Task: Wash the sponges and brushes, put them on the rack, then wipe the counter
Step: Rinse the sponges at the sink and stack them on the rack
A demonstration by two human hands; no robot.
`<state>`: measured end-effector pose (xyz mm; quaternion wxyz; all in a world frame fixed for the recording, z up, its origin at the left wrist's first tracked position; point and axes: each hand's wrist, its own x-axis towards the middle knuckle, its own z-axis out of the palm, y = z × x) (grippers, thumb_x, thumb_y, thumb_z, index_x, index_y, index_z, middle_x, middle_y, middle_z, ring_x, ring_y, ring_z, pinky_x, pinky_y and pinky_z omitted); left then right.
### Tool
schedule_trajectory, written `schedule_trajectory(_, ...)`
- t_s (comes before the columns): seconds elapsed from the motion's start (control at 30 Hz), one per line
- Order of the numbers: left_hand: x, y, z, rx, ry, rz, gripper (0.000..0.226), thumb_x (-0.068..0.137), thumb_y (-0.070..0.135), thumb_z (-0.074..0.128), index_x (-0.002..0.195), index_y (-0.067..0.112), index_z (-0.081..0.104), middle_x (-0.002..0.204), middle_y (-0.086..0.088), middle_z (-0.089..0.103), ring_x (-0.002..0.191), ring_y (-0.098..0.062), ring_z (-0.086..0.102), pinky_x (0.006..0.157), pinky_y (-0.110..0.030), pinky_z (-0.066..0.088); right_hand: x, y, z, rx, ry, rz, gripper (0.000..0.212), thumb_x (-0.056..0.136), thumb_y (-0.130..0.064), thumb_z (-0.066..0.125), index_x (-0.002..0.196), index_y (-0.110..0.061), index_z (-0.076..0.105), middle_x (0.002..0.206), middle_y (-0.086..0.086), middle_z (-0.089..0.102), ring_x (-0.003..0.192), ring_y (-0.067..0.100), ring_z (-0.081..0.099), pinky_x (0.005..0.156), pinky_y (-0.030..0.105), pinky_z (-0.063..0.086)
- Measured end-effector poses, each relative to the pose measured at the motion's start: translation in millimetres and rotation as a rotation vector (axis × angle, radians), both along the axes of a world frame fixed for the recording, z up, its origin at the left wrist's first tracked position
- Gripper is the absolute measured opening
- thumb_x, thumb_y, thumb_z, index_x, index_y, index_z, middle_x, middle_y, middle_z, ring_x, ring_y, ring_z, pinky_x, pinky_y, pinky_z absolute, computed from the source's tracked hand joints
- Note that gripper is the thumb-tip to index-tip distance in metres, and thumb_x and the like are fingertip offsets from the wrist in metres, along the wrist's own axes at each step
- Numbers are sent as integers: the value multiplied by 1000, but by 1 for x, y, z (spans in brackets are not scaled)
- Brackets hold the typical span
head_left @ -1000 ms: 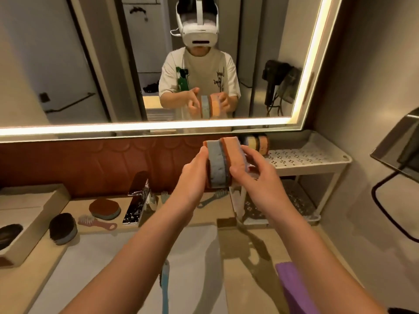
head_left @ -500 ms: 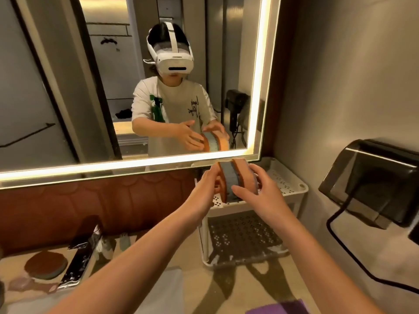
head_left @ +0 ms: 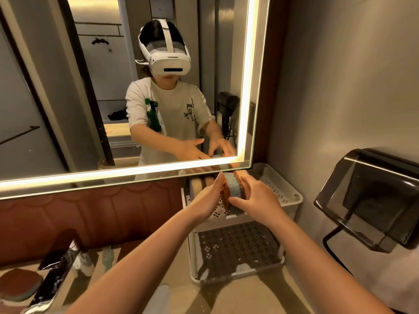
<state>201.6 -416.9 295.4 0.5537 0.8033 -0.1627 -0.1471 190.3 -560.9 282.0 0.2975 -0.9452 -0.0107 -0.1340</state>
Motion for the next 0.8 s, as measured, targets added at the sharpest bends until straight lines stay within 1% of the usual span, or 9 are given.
schedule_trajectory(0.07,15,6,-13,199,-155,3,68,88,68,13,135,31,47,138,1,50,128,-18,43,111,-36,29,6,1,-4,-6,24,10,73,77,-43,69,140,-28,34,128,4,56,117,22,53,96,40,47)
schedule_trajectory(0.13,23,12,-24,543,-375,69,57,90,62,21,134,36,47,140,0,45,131,-21,37,110,-42,26,8,3,-11,-6,51,23,73,77,-42,69,140,-28,34,129,5,54,117,22,52,95,36,47)
schedule_trajectory(0.2,24,17,-34,715,-520,159,49,94,52,30,139,35,40,144,2,36,135,-18,27,113,-42,17,8,6,-16,-18,49,25,72,78,-44,68,140,-30,33,129,4,54,117,21,51,91,31,44)
schedule_trajectory(0.3,22,20,-47,707,-614,274,47,94,46,37,140,34,35,148,0,25,140,-20,16,114,-41,15,11,5,-18,-55,34,21,71,78,-49,67,138,-33,33,126,1,56,115,20,53,89,31,44)
schedule_trajectory(0.43,21,14,-58,739,-560,358,58,95,46,36,145,27,15,157,-2,-2,146,-25,-8,115,-47,16,17,2,-13,-74,112,-45,73,74,-53,69,130,-24,32,124,1,56,112,23,54,89,36,44)
schedule_trajectory(0.53,20,15,-58,765,-520,312,70,95,50,32,149,22,-1,157,-1,-18,144,-25,-20,114,-46,23,20,2,-13,-82,150,-82,71,70,-58,69,122,-20,38,119,1,58,109,23,55,86,36,47)
schedule_trajectory(0.6,17,20,-55,760,-470,257,72,96,50,30,150,19,-5,157,2,-21,143,-19,-25,112,-42,27,18,4,-14,-95,149,-90,70,69,-60,69,120,-22,40,117,0,59,108,22,55,86,36,48)
schedule_trajectory(0.67,13,23,-50,758,-426,204,72,97,48,30,150,20,-9,156,5,-24,141,-13,-27,111,-42,28,16,4,-14,-114,139,-94,70,69,-62,68,121,-23,40,118,0,59,109,22,55,87,36,46)
schedule_trajectory(0.8,4,30,-44,784,-398,136,72,97,45,31,148,21,-14,154,6,-28,140,-12,-29,110,-45,28,7,7,-16,-135,128,-83,75,71,-63,65,128,-25,37,122,0,58,112,23,54,89,36,45)
